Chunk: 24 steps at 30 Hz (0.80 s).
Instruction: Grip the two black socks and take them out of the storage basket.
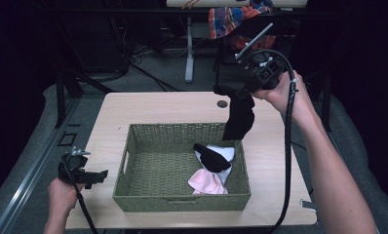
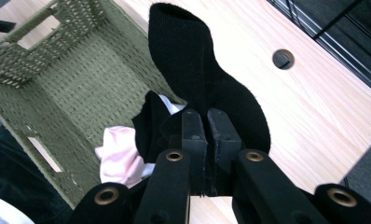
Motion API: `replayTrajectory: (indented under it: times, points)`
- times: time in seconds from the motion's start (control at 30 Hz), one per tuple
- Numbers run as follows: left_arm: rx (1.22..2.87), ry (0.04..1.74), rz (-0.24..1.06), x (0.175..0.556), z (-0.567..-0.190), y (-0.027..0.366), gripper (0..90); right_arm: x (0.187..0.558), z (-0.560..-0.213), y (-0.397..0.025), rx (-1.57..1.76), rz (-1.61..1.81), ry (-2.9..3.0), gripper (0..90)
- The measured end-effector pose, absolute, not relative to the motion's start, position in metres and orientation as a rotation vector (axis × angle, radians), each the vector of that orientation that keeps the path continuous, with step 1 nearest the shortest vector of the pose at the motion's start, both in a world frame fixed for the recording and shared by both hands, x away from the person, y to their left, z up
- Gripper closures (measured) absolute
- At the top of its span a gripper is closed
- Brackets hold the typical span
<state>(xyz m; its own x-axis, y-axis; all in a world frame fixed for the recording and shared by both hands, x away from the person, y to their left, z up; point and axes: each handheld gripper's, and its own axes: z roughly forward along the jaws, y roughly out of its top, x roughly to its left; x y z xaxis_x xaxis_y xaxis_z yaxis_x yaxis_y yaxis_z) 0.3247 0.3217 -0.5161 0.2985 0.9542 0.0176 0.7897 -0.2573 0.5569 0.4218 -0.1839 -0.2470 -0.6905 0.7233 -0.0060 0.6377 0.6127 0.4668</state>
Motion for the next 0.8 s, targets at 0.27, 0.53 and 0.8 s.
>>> replayTrajectory:
  times: [0.27,0.53,0.8]
  points:
    - [2.131,1.553,0.494,0.325,-0.516,0.321,0.2,0.419,-0.248,-0.211,1.192,0.613,2.61,86.8]
    - [2.13,1.554,0.495,0.325,-0.516,0.321,0.2,0.419,-0.262,-0.242,1.275,0.608,2.579,86.8]
    - [2.142,1.551,0.488,0.325,-0.516,0.32,0.2,0.423,-0.288,-0.27,1.368,0.642,2.567,86.8]
